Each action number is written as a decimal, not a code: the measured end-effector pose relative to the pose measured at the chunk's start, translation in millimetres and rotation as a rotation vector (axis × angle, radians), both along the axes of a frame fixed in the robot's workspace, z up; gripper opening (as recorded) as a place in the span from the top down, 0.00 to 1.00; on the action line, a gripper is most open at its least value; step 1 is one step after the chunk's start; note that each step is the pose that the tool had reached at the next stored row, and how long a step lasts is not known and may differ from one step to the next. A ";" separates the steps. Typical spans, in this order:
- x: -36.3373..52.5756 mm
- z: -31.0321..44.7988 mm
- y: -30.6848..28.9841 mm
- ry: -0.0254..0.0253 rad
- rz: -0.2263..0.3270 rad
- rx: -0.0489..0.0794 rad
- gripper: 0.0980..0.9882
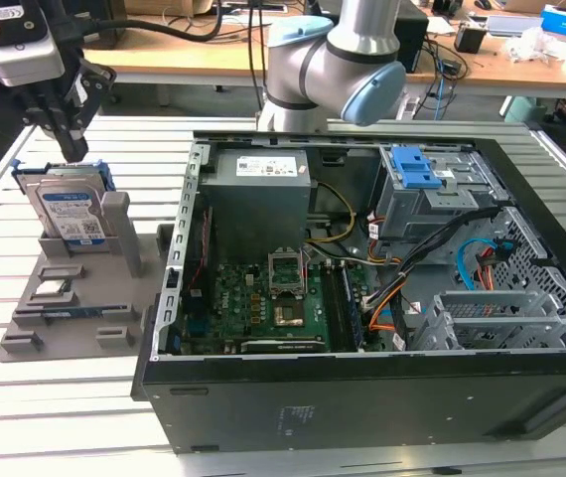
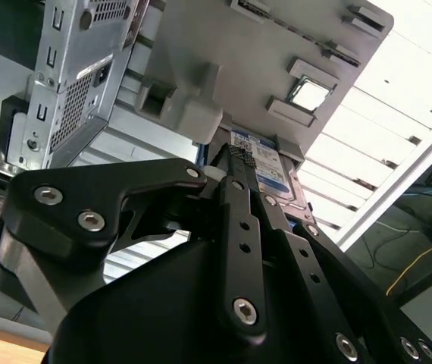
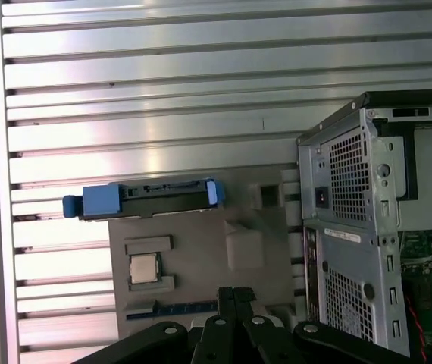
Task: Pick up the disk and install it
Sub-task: 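Reach for the disk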
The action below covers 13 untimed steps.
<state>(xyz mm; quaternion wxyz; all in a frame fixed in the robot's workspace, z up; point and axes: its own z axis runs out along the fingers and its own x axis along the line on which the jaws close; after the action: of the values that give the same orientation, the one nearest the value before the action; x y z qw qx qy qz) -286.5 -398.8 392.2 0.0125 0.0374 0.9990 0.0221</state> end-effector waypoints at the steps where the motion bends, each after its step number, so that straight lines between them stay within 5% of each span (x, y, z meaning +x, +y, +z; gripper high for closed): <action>1: -1.7 0.0 0.0 0.0000 0.000 0.000 0.99; 13: -21.2 -0.3 0.0 0.0000 0.000 0.000 0.99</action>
<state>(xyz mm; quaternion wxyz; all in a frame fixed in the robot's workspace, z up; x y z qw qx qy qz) -307.7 -398.8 392.0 0.0125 0.0374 0.9990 0.0221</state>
